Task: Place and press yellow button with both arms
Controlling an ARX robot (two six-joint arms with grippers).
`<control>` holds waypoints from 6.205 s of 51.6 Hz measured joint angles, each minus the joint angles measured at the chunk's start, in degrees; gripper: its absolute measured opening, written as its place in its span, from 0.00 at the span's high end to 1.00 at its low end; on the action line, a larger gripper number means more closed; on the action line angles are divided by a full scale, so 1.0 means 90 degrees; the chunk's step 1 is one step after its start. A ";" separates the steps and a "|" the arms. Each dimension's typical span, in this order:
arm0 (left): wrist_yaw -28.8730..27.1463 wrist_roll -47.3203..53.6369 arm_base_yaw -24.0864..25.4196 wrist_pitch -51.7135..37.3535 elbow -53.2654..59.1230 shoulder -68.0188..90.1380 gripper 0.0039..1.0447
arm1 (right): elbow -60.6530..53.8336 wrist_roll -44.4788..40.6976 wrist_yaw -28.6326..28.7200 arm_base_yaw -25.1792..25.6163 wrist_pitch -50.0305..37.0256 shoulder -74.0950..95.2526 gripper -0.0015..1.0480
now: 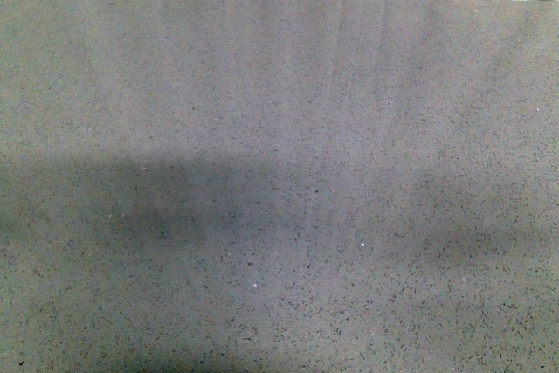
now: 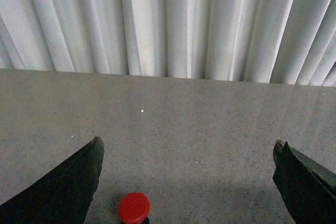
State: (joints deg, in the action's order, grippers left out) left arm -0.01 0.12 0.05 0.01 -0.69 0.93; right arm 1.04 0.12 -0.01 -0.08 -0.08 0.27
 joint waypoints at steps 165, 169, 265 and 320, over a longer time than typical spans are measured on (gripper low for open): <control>0.1814 0.1156 0.4129 -0.5612 -0.2319 1.1533 0.09 | 0.0002 0.0000 0.0000 0.0000 0.0000 0.0000 0.09; 0.1812 0.1173 0.4119 -0.5634 -0.2317 1.1565 0.12 | 0.0000 0.0000 0.0002 0.0000 0.0000 0.0000 0.09; -0.0389 -0.0194 -0.3461 -0.5338 -0.3667 1.1812 0.68 | 0.0000 0.0002 0.0002 0.0000 0.0000 0.0000 0.09; -0.0032 -0.0398 -0.3147 -0.5442 -0.2657 1.1132 0.09 | 0.0000 0.0002 0.0002 0.0000 0.0000 0.0000 0.09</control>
State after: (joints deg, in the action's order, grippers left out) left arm -0.30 -3.46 -28.27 -48.97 -24.60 101.12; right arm 1.04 0.14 0.01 -0.08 -0.08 0.27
